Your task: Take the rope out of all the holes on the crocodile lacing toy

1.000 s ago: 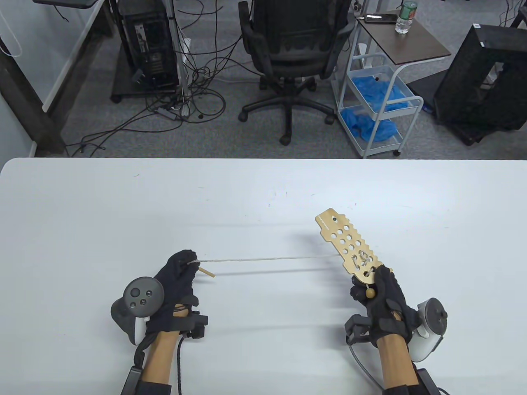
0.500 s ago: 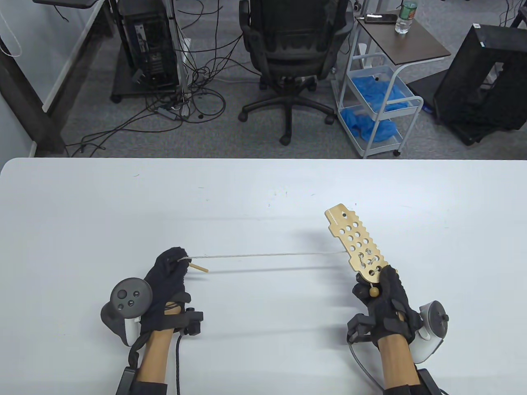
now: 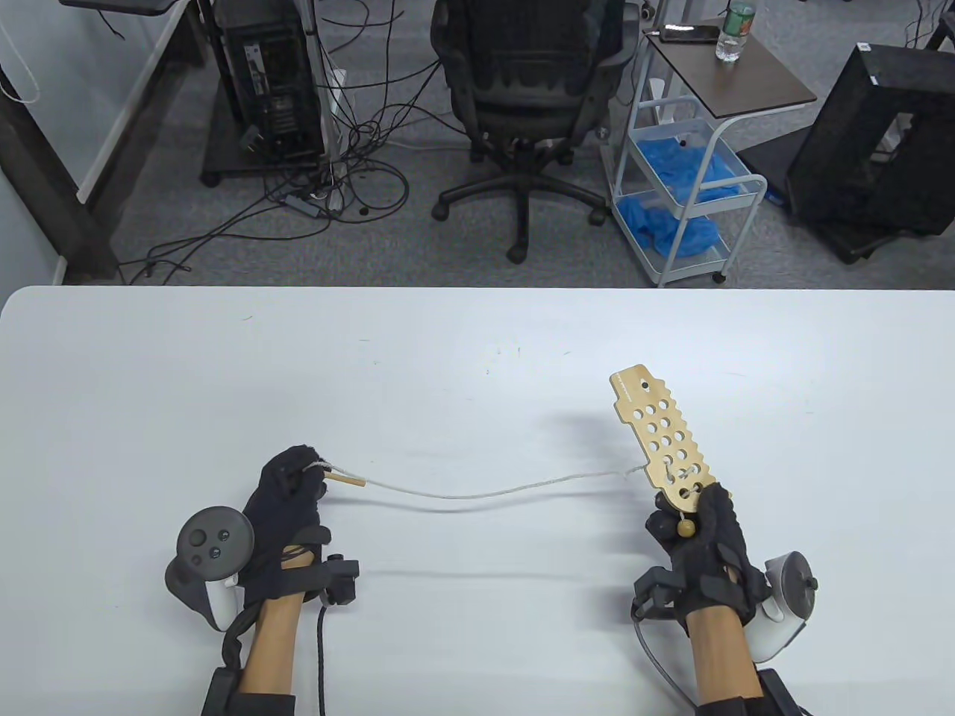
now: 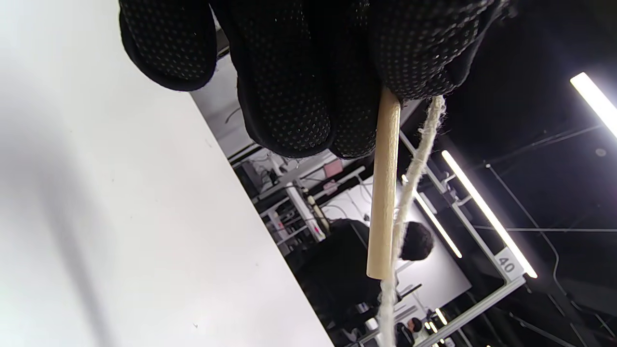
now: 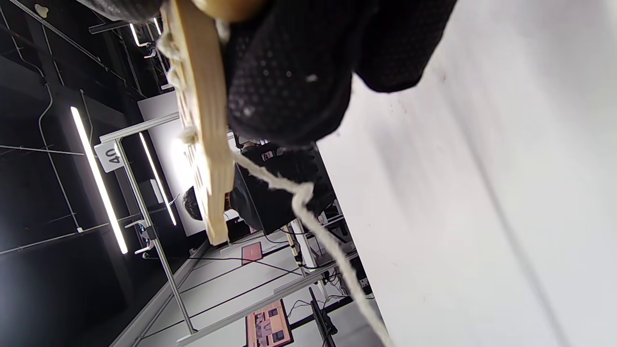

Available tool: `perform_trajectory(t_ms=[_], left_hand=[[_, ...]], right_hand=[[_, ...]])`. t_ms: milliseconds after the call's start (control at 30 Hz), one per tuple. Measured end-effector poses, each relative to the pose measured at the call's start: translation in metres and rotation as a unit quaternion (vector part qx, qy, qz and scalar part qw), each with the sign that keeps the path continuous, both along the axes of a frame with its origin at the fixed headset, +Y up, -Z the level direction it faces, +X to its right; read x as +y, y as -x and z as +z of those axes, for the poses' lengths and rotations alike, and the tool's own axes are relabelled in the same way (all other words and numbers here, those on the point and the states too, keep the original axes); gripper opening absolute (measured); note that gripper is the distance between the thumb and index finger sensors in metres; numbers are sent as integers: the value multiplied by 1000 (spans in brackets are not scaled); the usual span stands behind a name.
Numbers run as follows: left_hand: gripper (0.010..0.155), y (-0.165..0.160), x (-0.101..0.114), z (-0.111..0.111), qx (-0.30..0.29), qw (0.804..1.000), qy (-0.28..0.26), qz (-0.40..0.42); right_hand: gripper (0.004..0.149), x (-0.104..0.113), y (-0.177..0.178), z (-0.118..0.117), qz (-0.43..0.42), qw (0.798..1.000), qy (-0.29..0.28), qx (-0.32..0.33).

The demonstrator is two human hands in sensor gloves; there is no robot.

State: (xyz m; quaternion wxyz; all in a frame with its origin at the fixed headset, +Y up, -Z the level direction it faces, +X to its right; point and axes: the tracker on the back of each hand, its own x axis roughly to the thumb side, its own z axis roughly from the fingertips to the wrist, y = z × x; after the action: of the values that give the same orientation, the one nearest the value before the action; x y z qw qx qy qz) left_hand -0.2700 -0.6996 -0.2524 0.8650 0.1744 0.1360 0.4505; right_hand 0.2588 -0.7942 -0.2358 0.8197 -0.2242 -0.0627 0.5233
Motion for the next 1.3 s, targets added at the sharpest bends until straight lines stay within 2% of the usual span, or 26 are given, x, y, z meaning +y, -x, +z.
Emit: perform_trajectory(t_ms=[533, 767, 1000, 1300], left_hand=[[44, -10, -1, -2, -18, 1000, -5, -21], [43, -22, -1, -2, -40, 999, -7, -34], [43, -50, -4, -1, -102, 993, -11, -50], [42, -94, -10, 9, -205, 979, -5, 3]], right_hand=[[48, 1, 6, -3, 10, 1000, -8, 26], [47, 2, 19, -8, 24, 996, -24, 80], [47, 7, 39, -6, 75, 988, -41, 125], [48, 13, 79, -5, 58, 963, -87, 248]])
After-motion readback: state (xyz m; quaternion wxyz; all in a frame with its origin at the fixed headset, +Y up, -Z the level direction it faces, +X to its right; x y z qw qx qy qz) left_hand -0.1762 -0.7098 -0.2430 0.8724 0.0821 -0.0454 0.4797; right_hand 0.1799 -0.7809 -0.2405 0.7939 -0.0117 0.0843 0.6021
